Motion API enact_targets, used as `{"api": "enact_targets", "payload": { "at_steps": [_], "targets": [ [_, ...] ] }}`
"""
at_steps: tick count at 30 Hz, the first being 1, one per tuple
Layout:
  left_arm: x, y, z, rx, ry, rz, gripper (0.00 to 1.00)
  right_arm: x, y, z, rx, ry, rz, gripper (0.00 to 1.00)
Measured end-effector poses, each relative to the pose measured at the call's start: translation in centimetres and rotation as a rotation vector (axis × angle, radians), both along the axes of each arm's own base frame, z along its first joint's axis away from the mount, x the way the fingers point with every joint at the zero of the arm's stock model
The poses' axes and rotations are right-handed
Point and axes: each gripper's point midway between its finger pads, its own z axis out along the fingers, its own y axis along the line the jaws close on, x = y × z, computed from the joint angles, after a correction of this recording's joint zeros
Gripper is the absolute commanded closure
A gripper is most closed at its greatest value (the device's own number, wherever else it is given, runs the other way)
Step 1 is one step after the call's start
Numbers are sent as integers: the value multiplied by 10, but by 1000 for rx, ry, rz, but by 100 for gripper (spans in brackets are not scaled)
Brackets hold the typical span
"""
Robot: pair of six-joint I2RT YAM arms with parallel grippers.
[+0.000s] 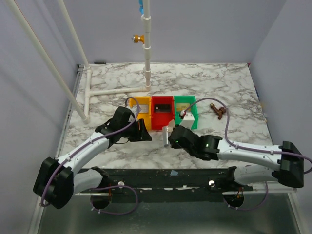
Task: Take the credit cards out of the card holder
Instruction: Pick up the card holder from the corner of the board, then place the card holder at the corner of the board.
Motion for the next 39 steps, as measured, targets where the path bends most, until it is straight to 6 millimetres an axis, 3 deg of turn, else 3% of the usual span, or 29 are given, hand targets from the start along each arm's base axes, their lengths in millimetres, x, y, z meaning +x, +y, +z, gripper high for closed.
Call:
{"api": "enact_targets", "payload": {
  "at_steps": [3, 6, 10, 14, 18, 23, 27, 30, 34, 39],
  "targets": [
    [0, 0, 5, -79, 3, -2, 52, 11, 12, 66, 114, -107, 19, 99],
    [5, -2, 25, -184, -33, 2, 50, 20, 18, 132, 215, -218, 27, 99],
    [22, -1, 53, -300, -74, 29, 48, 24, 21, 192, 297, -313, 43, 99],
    [34, -13, 72, -428, -45, 20, 48, 24, 25, 228, 356, -369, 69, 99],
    [38, -26, 90, -552, -14, -19, 47, 22, 35, 252, 413, -401, 107, 99],
    [38, -33, 115, -654, -31, -63, 47, 18, 52, 264, 472, -406, 163, 99],
    [36, -36, 131, -716, -46, -91, 47, 17, 58, 260, 481, -397, 178, 99],
    [34, -35, 132, -732, -39, -87, 47, 17, 56, 253, 487, -389, 164, 99],
    [27, -30, 130, -718, -39, -74, 47, 17, 45, 231, 468, -364, 126, 99],
    [16, -23, 146, -695, -151, -91, 47, 17, 36, 171, 372, -293, 99, 99]
  ]
}}
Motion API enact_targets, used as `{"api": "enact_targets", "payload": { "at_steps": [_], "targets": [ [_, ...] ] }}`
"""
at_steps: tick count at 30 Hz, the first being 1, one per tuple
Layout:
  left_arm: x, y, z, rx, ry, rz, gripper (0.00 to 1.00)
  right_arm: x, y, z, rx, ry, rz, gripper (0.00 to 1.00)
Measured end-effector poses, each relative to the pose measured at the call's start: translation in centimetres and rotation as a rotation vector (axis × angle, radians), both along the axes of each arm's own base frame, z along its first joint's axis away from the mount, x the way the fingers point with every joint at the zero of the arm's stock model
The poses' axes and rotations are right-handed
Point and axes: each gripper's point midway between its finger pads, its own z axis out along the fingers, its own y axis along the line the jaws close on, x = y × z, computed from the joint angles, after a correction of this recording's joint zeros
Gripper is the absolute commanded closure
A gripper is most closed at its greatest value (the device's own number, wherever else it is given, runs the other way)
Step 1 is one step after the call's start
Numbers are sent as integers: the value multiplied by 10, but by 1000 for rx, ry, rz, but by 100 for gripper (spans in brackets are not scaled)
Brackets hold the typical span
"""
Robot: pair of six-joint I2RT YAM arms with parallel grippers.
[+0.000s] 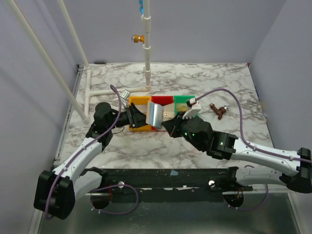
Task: Take the credit cards out of the card holder
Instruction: Place the card holder at the corner of the board.
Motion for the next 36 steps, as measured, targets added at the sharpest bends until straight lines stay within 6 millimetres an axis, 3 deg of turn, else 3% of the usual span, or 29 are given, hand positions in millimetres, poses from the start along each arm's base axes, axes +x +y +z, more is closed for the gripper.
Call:
{"api": "enact_targets", "payload": {
  "at_steps": [4, 9, 14, 19, 26, 36],
  "targets": [
    [-2, 4, -5, 36, -29, 22, 48, -4, -6, -48, -83, 53, -4, 99],
    [-4, 6, -38, 136, 2, 56, 48, -8, -10, -97, -148, 100, 5, 99],
    [-17, 2, -89, 256, 69, 44, 51, -15, -5, -162, -197, 169, 31, 99],
    [-36, -5, -154, 397, 211, 6, 52, -26, -5, -220, -245, 254, 57, 99],
    [-39, -10, -178, 467, 245, 11, 59, -31, 5, -244, -217, 320, 72, 99],
    [-38, -12, -178, 480, 229, 23, 61, -29, 11, -253, -166, 373, 54, 99]
  ]
}}
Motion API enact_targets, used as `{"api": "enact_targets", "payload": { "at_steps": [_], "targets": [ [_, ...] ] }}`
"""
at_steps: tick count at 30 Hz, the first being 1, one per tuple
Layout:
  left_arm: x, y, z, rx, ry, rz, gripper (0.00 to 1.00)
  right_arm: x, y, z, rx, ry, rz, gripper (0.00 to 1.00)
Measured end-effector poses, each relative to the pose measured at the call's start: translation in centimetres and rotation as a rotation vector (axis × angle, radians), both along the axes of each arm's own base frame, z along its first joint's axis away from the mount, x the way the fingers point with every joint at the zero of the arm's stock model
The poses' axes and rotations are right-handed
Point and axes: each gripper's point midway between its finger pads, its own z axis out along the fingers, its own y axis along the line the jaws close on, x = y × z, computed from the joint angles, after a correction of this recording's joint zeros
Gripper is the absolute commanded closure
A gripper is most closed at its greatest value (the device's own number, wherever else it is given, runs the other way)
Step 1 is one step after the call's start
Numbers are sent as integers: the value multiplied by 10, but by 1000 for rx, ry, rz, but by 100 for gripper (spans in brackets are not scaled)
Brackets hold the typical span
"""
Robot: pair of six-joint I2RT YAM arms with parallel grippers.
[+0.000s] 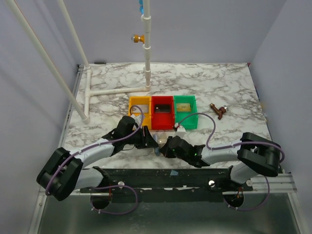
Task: Take the credit cards out of the card holder
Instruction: Place the card holder at the corner of the board.
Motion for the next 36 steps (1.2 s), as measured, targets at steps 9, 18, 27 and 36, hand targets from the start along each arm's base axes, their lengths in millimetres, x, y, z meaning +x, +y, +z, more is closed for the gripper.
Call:
{"api": "enact_targets", "payload": {
  "at_steps": [9, 18, 27, 36],
  "targets": [
    [8, 1, 10, 22, -41, 13, 73, 2, -2, -2, 7, 19, -15, 98],
    [10, 0, 14, 76, -62, 0, 89, 1, -2, -5, 3, 28, -21, 84],
    [13, 3, 20, 185, -86, -1, 100, -1, -9, 7, 2, 29, -28, 35],
    [13, 9, 21, 260, -79, 8, 100, 7, -25, 48, 6, -24, -88, 27]
  ]
}}
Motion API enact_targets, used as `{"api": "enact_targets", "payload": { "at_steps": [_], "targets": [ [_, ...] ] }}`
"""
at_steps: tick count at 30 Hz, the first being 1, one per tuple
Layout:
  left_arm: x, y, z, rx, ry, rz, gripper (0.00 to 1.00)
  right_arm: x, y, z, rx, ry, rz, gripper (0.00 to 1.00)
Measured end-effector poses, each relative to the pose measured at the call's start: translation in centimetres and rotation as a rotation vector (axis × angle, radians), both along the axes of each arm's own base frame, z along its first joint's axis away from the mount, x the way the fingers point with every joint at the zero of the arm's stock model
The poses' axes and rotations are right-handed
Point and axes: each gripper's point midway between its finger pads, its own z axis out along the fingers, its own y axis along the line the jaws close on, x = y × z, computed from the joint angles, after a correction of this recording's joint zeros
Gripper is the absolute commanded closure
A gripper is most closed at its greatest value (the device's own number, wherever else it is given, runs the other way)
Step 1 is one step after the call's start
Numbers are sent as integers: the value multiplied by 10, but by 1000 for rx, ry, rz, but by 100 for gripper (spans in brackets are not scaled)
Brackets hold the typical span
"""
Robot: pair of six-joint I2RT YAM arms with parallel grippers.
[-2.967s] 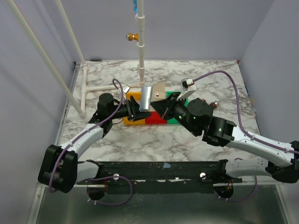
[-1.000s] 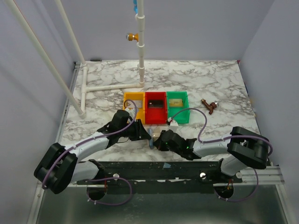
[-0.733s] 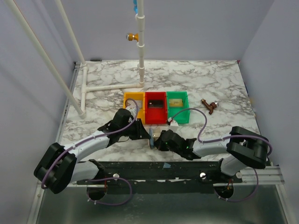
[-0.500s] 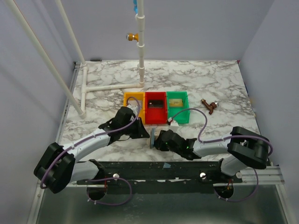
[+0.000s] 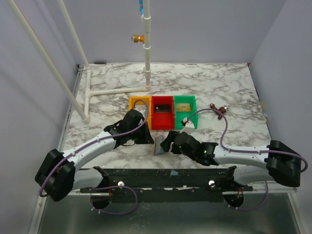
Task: Take the credit cards out of the card holder
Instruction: Place the card holder at the corner of the board, then remove the credit card from the card holder.
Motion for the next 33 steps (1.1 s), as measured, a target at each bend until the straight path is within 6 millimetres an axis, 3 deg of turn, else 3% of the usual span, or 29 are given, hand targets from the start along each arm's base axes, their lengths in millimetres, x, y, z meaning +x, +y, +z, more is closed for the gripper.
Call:
{"api": "enact_targets", "payload": {
  "at_steps": [10, 15, 17, 21, 27, 33],
  "targets": [
    [-2, 2, 1, 35, -15, -29, 100, 7, -18, 19, -62, -50, -38, 27],
    [-2, 3, 1, 44, -21, -30, 100, 14, -7, 24, -105, -76, -7, 42],
    [-2, 2, 1, 36, -18, -24, 100, 15, 0, 25, -117, -75, 8, 55],
    [-3, 3, -4, 31, -2, -7, 100, 13, 10, 19, -138, -51, 48, 62],
    [-3, 6, -8, 42, 7, 16, 100, 3, 15, 13, -134, -10, 105, 61],
    [-3, 10, -13, 55, 18, 32, 100, -5, 17, 8, -118, 27, 122, 45]
  ]
}}
